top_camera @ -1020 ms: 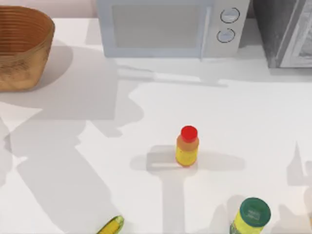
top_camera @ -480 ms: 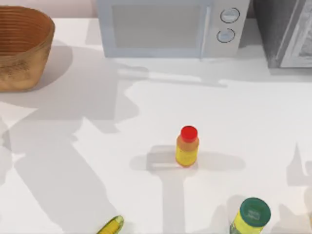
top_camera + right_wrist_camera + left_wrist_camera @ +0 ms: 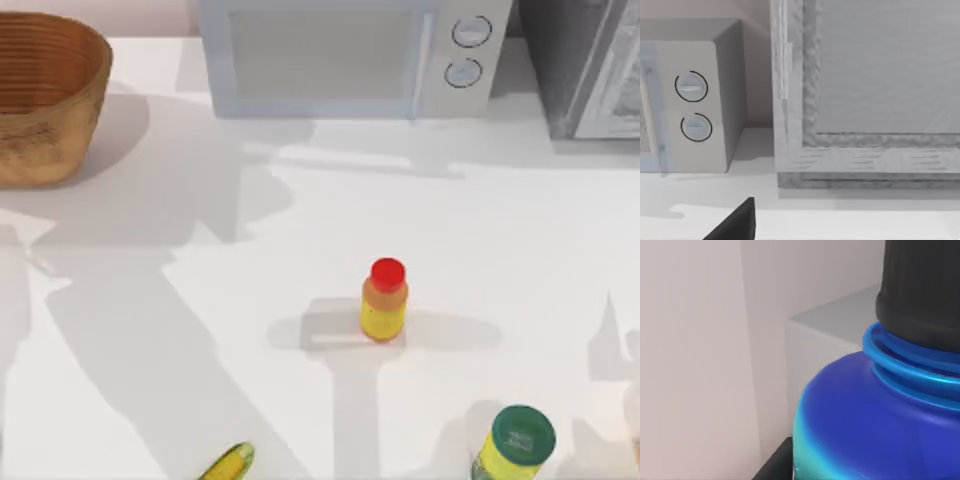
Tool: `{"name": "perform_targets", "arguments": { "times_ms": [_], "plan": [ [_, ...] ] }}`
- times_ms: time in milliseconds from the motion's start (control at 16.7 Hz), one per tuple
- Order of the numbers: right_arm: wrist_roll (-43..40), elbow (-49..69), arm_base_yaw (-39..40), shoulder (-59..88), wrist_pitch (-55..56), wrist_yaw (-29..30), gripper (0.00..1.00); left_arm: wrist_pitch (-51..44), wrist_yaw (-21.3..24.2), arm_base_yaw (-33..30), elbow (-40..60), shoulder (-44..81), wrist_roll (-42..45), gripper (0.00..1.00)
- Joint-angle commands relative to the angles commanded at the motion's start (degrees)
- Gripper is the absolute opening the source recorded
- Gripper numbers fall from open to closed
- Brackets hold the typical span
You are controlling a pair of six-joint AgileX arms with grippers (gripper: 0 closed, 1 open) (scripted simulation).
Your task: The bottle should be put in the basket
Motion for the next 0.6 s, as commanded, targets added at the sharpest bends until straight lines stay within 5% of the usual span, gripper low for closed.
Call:
{"name": "perform_targets", "arguments": {
  "times_ms": [240, 600],
  "plan": [
    [0.0, 0.0, 0.0, 0.0, 0.0, 0.0, 1.0, 0.4, -0.3, -0.3, -0.2, 0.3, -0.4, 0.0],
    [0.0, 0.0, 0.0, 0.0, 0.0, 0.0, 1.0, 0.4, -0.3, -0.3, -0.2, 0.3, -0.4, 0.45]
  ]
}}
